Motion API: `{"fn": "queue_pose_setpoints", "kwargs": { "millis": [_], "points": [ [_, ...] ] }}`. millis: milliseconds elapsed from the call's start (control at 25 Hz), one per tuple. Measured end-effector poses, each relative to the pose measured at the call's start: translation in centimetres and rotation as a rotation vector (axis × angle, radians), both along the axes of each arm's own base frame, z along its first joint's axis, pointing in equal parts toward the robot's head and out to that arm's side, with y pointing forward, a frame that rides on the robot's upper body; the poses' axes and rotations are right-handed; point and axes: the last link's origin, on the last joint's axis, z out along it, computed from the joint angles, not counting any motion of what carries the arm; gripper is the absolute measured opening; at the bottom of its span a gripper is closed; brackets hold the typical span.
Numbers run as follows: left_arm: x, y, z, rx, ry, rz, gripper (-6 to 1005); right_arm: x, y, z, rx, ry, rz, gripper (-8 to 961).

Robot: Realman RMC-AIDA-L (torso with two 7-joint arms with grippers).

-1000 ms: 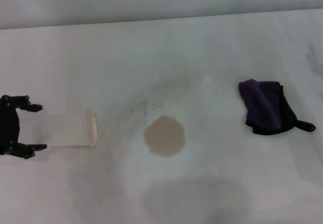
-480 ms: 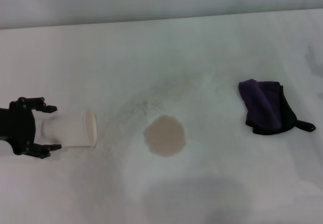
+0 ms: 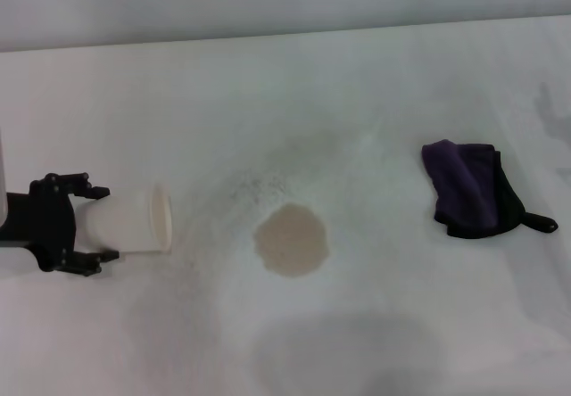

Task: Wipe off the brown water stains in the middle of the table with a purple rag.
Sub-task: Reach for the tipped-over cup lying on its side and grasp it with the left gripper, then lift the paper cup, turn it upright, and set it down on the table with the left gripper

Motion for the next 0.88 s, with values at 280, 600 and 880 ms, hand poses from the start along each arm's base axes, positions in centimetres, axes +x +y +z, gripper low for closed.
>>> {"fn": "queue_pose_setpoints", "kwargs": {
  "millis": [280, 600, 880],
  "points": [
    [0.5, 0.3, 0.1, 0.019, -0.036, -0.012, 778, -0.1, 0.0, -0.1, -0.01, -0.004, 0.006, 829],
    [2.7, 0.9, 1.0, 0.133, -0.292, -0.006, 692, -0.6, 0.4, -0.3, -0.044, -0.033, 0.039, 830],
    [3.1, 0.9, 1.4, 0.258, -0.645, 0.089, 672, -1.5, 1.3, -0.2, -0.098, -0.11, 0.108, 829]
  ]
}}
